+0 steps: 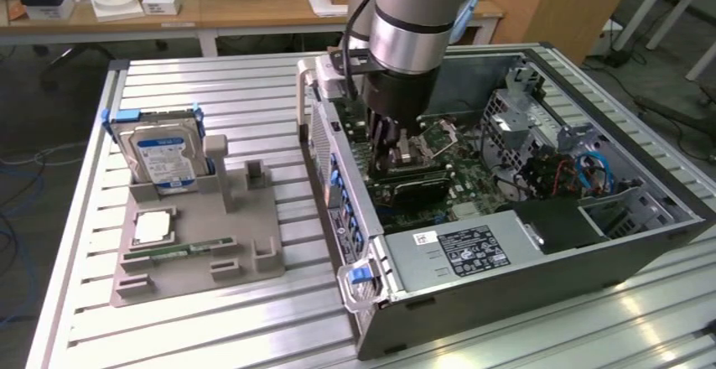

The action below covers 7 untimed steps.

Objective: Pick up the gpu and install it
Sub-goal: 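Press down on the gpu until it lock into place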

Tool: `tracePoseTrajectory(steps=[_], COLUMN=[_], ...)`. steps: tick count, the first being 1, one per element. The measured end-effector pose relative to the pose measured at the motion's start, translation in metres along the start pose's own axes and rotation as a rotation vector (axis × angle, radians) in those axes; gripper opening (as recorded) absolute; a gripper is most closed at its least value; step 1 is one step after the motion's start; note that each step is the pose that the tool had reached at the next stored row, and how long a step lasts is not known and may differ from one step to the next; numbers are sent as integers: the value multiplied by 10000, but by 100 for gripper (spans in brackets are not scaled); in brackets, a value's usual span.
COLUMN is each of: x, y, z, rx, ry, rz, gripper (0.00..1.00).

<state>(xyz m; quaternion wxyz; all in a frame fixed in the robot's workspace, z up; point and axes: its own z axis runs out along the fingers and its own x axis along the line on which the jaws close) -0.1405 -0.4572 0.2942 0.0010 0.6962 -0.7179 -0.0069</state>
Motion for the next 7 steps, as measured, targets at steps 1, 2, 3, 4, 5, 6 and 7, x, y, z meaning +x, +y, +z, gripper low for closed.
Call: tracePoseTrajectory(steps=[1, 2, 3, 4, 5, 6, 7], x=[0, -1, -1, 0, -1, 0, 0], y=[0, 1, 1, 1, 1, 1, 1], z=[-7, -6, -6, -7, -7, -7, -7], rx=[-1, 1, 1, 0, 1, 0, 0], ry=[2, 0, 0, 1, 1, 0, 1], rz=[1, 1, 2, 2, 2, 2, 1], gripper=[10, 10, 10, 10, 10, 10, 10])
